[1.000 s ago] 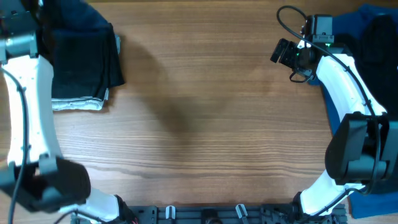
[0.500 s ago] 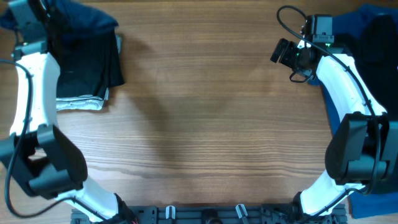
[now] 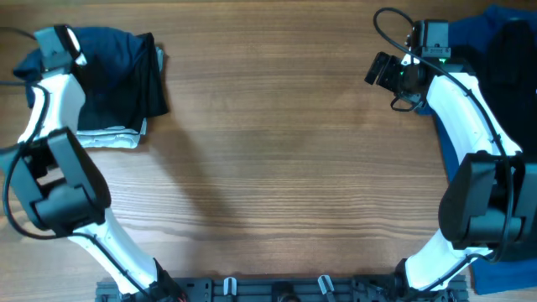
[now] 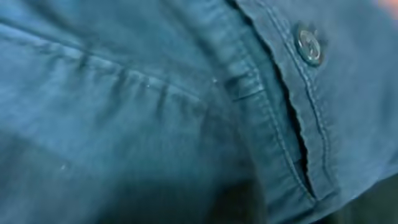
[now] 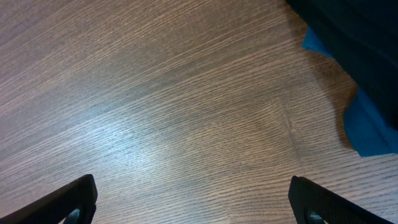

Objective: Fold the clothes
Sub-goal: 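Lower the shorts onto the stack and release the left gripper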

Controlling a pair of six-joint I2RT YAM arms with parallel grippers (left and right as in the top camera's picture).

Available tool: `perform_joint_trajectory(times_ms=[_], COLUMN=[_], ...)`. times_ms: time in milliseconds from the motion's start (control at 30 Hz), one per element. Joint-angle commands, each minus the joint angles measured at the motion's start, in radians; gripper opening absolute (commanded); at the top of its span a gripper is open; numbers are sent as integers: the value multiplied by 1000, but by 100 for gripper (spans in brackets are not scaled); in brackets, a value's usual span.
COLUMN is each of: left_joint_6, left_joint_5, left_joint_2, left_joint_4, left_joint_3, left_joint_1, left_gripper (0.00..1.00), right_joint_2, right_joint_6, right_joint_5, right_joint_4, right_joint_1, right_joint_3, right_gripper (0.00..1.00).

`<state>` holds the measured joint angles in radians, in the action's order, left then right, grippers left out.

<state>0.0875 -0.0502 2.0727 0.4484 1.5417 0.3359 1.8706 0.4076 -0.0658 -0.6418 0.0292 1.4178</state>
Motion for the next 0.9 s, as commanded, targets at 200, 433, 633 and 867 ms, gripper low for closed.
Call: perform_joint_trajectory(times_ms=[200, 433, 633, 867], left_joint_6=[297, 393, 391, 361], left_joint_5=[137, 141, 248, 269], left_joint_2=[-320, -370, -337, -381], left_joint_4=[168, 328, 223, -234], left_joint_3=[13, 3, -40, -13], left_joint_1=[-6, -8, -11, -11], left_gripper=[4, 14, 4, 4], right_joint_2=[4, 4, 4, 4], right_joint_6=[11, 11, 12, 12], right_joint_5=[18, 18, 18, 18], right_joint_4=[2, 2, 2, 2], right_joint_1=[-3, -3, -3, -3], right_joint_3=[0, -1, -1, 0], right_gripper=[99, 100, 99, 99])
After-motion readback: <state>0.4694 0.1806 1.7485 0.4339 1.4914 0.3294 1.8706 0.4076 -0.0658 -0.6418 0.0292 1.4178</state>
